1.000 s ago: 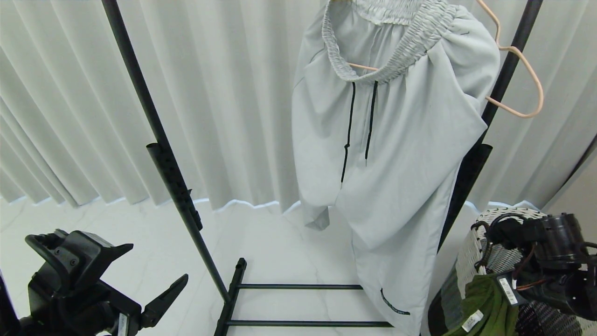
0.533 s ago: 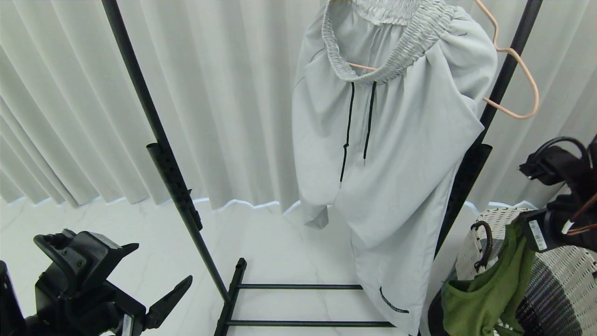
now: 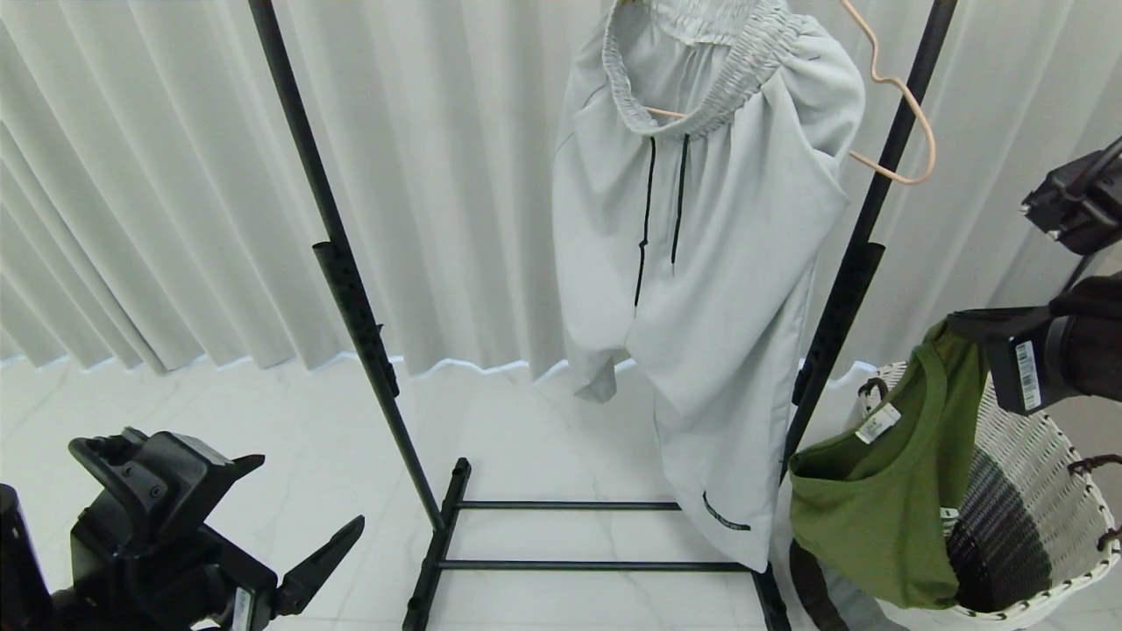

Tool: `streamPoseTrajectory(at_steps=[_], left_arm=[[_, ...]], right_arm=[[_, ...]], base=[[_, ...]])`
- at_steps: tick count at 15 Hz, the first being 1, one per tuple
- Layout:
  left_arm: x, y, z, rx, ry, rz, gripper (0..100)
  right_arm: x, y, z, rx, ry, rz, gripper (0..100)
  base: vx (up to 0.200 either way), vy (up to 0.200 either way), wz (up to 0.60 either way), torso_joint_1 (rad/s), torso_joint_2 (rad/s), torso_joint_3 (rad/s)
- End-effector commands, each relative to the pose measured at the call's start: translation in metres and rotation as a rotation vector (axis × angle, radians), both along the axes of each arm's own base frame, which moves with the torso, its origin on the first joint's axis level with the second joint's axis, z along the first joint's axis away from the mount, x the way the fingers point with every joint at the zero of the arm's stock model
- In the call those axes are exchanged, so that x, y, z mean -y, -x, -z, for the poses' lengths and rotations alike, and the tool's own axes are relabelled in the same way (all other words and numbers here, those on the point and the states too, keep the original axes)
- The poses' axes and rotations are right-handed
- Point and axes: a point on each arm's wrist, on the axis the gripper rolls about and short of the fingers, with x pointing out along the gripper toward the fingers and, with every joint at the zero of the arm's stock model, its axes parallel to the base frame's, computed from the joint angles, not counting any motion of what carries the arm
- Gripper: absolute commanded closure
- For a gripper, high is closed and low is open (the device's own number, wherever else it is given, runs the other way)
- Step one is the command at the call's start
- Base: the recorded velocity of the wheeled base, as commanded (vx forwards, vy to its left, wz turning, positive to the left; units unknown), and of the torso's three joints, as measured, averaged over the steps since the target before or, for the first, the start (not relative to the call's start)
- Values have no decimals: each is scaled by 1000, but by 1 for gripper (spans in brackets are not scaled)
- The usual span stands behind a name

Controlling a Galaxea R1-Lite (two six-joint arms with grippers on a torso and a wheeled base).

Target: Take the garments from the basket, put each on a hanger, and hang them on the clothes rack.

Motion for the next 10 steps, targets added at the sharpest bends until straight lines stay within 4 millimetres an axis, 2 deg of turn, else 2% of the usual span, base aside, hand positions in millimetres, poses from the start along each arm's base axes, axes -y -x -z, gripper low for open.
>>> streamPoseTrajectory(at_steps=[1, 6, 10], left_arm=[[4, -2, 0, -4, 0, 23, 0], [28, -7, -2, -23, 5, 165, 0], [73, -15, -17, -96, 199, 382, 0]], right_arm=[[-6, 6, -5, 16, -14, -48, 100], [-24, 24, -10, 13, -91, -205, 100], [-44, 45, -23, 4, -210, -349, 100]], base=[[0, 0, 0, 0, 0, 0], [0, 0, 0, 0, 0, 0], [0, 0, 0, 0, 0, 0]])
